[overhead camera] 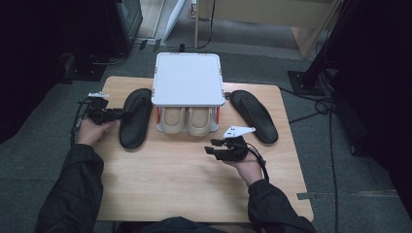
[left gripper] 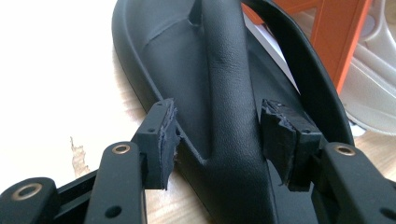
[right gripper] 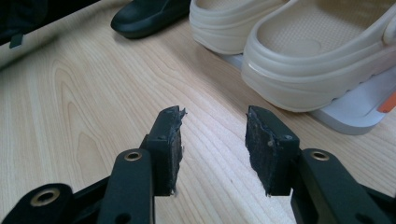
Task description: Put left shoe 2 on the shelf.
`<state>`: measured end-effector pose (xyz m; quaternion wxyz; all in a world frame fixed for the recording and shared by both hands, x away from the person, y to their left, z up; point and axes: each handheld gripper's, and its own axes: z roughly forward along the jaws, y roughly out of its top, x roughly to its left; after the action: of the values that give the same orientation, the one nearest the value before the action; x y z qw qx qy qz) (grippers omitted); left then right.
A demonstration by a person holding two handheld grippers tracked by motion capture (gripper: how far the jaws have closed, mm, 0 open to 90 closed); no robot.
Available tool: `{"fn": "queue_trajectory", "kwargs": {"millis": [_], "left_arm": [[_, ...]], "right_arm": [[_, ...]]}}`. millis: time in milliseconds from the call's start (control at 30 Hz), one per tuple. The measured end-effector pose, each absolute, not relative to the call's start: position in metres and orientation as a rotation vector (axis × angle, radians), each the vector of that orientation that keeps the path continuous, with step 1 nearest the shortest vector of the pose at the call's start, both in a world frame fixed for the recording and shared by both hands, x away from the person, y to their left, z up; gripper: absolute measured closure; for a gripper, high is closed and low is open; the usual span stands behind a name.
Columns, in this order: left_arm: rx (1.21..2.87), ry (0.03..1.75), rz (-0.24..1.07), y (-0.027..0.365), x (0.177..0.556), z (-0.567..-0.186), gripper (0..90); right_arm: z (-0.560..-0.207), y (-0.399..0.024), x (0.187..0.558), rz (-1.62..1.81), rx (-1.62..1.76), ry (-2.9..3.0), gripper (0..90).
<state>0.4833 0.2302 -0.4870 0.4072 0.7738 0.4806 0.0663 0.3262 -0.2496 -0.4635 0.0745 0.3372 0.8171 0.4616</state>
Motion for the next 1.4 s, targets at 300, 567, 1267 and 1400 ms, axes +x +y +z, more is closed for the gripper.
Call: {"fn": "queue_trajectory", "kwargs": {"millis": [300, 567, 1267, 1400], "left_arm": [[1.947, 1.225, 0.169, 0.225, 0.492, -0.487, 45.8], [1.945, 1.238, 0.131, 0.223, 0.49, -0.483, 66.2], [1.95, 1.2, 0.189, 0.208, 0.497, -0.491, 54.7], [1.969, 1.222, 0.19, 0.206, 0.498, -0.492, 66.4]], "right_arm": [[-0.465, -0.255, 0.321, 1.373, 1.029, 2.436, 55.7], [-0.464, -0.259, 0.319, 1.373, 1.036, 2.42, 55.7], [-0.465, -0.256, 0.32, 1.37, 1.031, 2.429, 55.7], [-0.465, -0.257, 0.321, 1.374, 1.036, 2.426, 55.7]]}}
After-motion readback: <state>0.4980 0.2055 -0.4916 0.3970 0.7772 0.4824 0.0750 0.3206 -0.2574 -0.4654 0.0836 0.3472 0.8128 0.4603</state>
